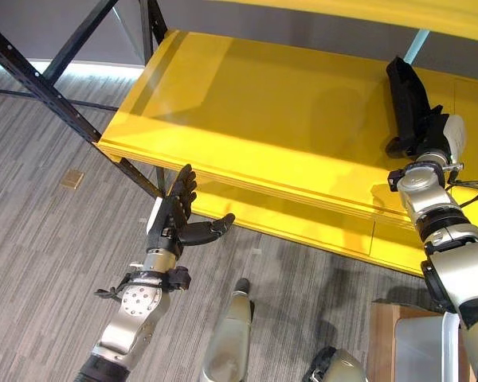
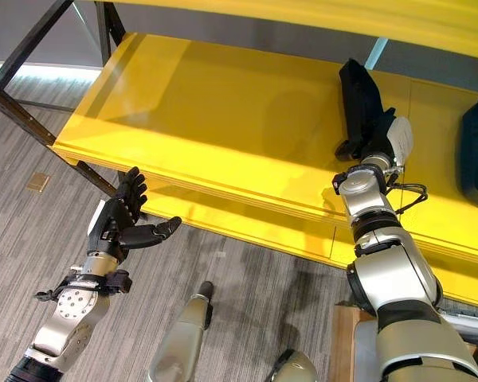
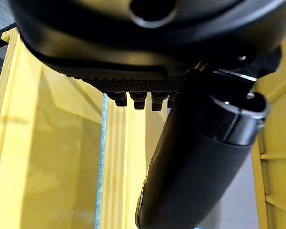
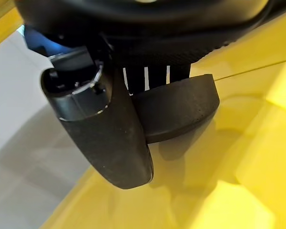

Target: Move parts from the plastic box to the shelf.

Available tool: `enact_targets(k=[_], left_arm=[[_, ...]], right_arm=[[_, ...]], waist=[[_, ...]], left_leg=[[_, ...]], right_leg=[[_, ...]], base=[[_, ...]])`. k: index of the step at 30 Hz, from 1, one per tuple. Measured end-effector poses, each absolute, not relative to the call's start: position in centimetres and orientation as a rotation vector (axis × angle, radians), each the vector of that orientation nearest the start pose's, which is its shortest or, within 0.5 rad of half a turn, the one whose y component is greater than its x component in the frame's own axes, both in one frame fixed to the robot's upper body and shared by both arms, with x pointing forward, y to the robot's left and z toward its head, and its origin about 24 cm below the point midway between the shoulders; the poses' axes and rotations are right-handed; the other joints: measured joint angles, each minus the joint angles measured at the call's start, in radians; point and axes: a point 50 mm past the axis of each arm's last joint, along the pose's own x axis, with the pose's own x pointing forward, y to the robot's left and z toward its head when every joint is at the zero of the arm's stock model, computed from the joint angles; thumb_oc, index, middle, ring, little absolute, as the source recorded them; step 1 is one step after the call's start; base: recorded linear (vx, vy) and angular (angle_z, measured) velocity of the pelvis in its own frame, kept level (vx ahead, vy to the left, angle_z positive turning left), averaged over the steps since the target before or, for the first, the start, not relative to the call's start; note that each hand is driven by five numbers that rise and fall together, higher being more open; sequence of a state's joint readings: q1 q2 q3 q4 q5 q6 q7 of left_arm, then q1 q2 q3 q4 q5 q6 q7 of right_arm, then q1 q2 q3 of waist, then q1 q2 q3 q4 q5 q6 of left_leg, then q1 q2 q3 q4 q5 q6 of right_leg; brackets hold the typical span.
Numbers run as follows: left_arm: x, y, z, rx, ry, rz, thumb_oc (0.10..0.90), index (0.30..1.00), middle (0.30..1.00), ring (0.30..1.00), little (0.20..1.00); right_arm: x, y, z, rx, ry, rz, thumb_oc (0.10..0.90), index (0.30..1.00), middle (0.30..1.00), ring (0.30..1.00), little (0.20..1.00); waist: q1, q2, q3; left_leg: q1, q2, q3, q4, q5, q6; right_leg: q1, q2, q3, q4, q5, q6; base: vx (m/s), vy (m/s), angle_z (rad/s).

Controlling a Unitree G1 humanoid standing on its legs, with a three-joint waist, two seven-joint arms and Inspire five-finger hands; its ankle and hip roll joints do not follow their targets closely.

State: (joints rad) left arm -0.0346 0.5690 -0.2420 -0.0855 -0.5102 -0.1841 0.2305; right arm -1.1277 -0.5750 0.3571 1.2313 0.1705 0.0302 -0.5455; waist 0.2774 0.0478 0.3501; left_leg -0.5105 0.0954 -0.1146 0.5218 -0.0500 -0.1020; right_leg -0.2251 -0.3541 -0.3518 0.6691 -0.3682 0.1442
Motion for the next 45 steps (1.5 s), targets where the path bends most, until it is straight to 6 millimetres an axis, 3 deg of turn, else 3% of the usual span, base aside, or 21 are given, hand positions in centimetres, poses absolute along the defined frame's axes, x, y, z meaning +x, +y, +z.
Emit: enact_targets(k=[22, 23, 24, 34, 36, 45], left_arm=[[25.6, 19.3, 8.9, -0.025, -0.172, -0.059, 0.9, 1.0, 1.0, 1.0, 1.0], [25.6, 19.3, 8.8, -0.025, -0.172, -0.059, 0.9, 1.0, 1.0, 1.0, 1.0], [25.6, 19.3, 8.8, -0.025, -0.172, -0.058, 0.9, 1.0, 1.0, 1.0, 1.0], [25.5, 19.4, 8.8, -0.025, -0.173, -0.051, 0.9, 1.0, 1.0, 1.0, 1.0], [25.6, 19.6, 8.6, -0.023, -0.164, -0.027, 0.9, 1.0, 1.0, 1.0, 1.0], [25.2, 20.3, 8.4, -0.024, -0.155, 0.014, 0.9, 1.0, 1.0, 1.0, 1.0]], right_arm=[[40.2, -27.3, 18.9, -0.466, 0.001, -0.72, 0.4, 0.3, 0.3, 0.3, 0.3], [40.2, -27.3, 18.9, -0.463, 0.002, -0.719, 0.8, 0.86, 0.86, 0.86, 0.86], [40.2, -27.1, 18.8, -0.458, 0.002, -0.716, 0.9, 1.0, 1.0, 1.0, 1.0], [41.0, -24.4, 18.5, -0.428, -0.007, -0.623, 0.9, 1.0, 1.0, 1.0, 1.0], [41.4, -21.4, 20.3, -0.393, -0.143, -0.524, 0.9, 1.0, 1.0, 1.0, 1.0], [40.1, -14.8, 26.3, -0.25, -0.485, -0.348, 0.9, 1.0, 1.0, 1.0, 1.0]], waist=[[0.021, -0.001, 0.0], [0.02, -0.001, 0.0], [0.021, -0.001, 0.0], [0.007, -0.002, 0.0], [-0.003, -0.002, 0.0], [-0.03, -0.026, 0.008]], left_leg=[[-0.011, -0.012, -0.014, 0.025, -0.007, -0.004], [-0.011, -0.013, -0.014, 0.027, -0.008, -0.003], [-0.011, -0.011, -0.015, 0.029, -0.006, -0.005], [-0.012, -0.009, -0.014, 0.033, -0.006, -0.004], [-0.015, -0.004, -0.006, 0.032, -0.006, -0.004], [-0.024, 0.012, -0.007, 0.031, -0.006, -0.004]], right_leg=[[0.012, -0.006, -0.007, 0.012, -0.007, 0.01], [0.014, -0.005, -0.007, 0.011, -0.008, 0.01], [0.012, -0.004, -0.007, 0.012, -0.003, 0.01], [0.011, -0.003, -0.004, 0.01, -0.002, 0.004], [0.0, 0.001, 0.008, 0.011, 0.001, 0.006], [-0.009, 0.017, 0.008, 0.009, 0.001, 0.0]], base=[[0.0, 0.001, 0.03], [-0.08, 0.017, 0.0], [0.06, -0.027, 0.0], [-0.01, 0.001, -0.01], [0.0, -0.013, -0.11], [0.0, -0.012, -0.03]])
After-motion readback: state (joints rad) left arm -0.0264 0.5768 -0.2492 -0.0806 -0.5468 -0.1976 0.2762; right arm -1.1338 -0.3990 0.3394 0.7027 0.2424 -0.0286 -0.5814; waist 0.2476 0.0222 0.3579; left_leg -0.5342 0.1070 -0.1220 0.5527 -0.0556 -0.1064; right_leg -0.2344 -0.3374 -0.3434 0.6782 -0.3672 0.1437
